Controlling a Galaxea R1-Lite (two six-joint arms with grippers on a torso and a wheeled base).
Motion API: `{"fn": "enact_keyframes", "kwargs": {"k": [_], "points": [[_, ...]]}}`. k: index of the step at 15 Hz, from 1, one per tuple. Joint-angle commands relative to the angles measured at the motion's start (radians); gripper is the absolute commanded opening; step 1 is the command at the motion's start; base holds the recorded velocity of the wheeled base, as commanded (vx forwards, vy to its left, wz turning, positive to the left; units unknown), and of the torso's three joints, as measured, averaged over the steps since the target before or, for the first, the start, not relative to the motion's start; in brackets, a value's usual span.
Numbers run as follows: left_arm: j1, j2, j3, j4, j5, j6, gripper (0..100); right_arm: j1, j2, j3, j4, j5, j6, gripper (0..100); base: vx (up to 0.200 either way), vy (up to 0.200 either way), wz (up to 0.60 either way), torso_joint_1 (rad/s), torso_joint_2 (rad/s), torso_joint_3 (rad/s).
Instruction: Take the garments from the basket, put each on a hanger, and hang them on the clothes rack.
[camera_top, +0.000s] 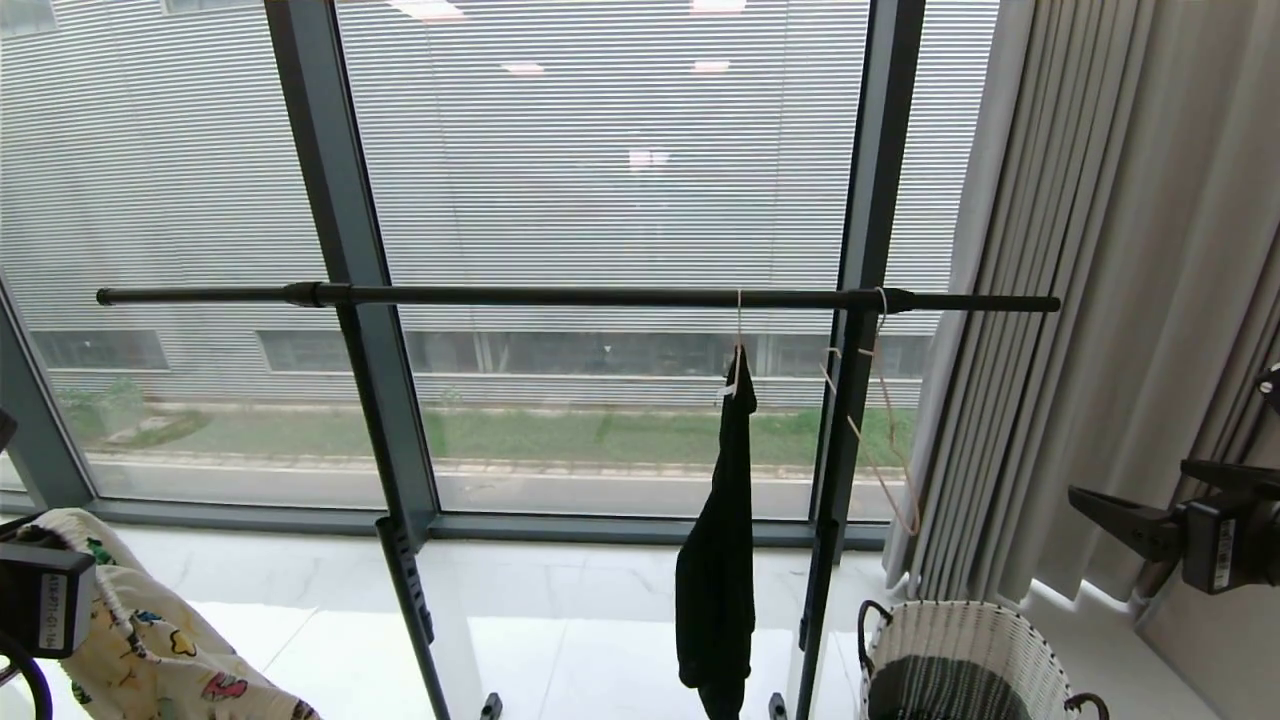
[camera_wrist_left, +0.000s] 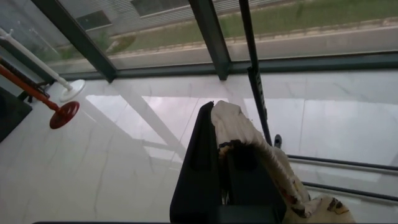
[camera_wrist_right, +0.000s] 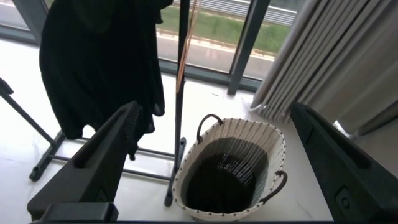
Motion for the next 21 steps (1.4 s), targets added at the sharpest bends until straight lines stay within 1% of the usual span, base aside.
{"fn": "enact_keyframes", "kwargs": {"k": [1, 4, 6, 7, 10, 12, 14, 15, 16, 18, 19, 21], "points": [[0.0, 0.002, -0.001, 0.0, -0.001, 0.0, 0, 0.011, 0.002, -0.001, 0.0, 0.001, 0.0, 100, 0.2, 0.0, 0.0, 0.002, 0.01, 0.002], [0.0, 0.002, -0.001, 0.0, 0.001, 0.002, 0, 0.09, 0.022, 0.0, 0.0, 0.002, 0.009, 100, 0.2, 0.0, 0.0, 0.002, 0.0, 0.002], [0.0, 0.002, -0.002, 0.0, 0.001, 0.002, 0, 0.145, 0.066, -0.012, -0.005, 0.001, 0.065, 100, 0.2, 0.0, 0.0, 0.005, 0.0, 0.002], [0.0, 0.002, -0.002, 0.0, 0.001, 0.003, 0, 0.149, 0.092, -0.024, -0.005, -0.001, 0.092, 100, 0.2, 0.0, 0.0, -0.002, 0.0, 0.007], [0.0, 0.003, -0.001, 0.0, 0.001, 0.003, 0, 0.149, 0.163, -0.041, -0.005, -0.015, 0.117, 100, 0.2, 0.0, 0.0, 0.002, 0.01, 0.001], [0.0, 0.003, 0.001, 0.0, 0.001, 0.005, 0, 0.149, 0.212, -0.036, -0.005, -0.042, 0.118, 100, 0.0, 0.0, 0.0, 0.0, 0.0, 0.0], [0.0, 0.003, -0.001, 0.0, 0.001, 0.006, 0, 0.149, 0.264, -0.043, -0.005, -0.067, 0.147, 100, 0.0, 0.0, 0.0, 0.0, 0.0, 0.0], [0.0, 0.002, -0.001, 0.0, 0.001, 0.006, 0, 0.149, 0.321, -0.058, -0.006, -0.11, 0.177, 100, 0.0, 0.0, 0.0, 0.0, 0.0, 0.0], [0.0, 0.0, -0.001, 0.0, 0.001, 0.005, 0, 0.151, 0.356, -0.073, -0.006, -0.13, 0.206, 100, 0.0, 0.0, 0.0, 0.0, 0.0, 0.0], [0.0, 0.002, 0.001, 0.0, 0.001, 0.005, 0, 0.172, 0.424, -0.119, -0.034, -0.145, 0.272, 100, 0.0, 0.0, 0.0, 0.0, 0.0, 0.0], [0.0, 0.003, 0.01, 0.0, 0.001, 0.005, 0, 0.189, 0.476, -0.139, -0.066, -0.165, 0.276, 100, 0.0, 0.0, 0.0, 0.0, 0.0, 0.0], [0.0, 0.003, 0.022, 0.0, 0.001, 0.006, 0, 0.209, 0.574, -0.162, -0.095, -0.251, 0.281, 100, 0.0, 0.0, 0.0, 0.0, 0.0, 0.0]]}}
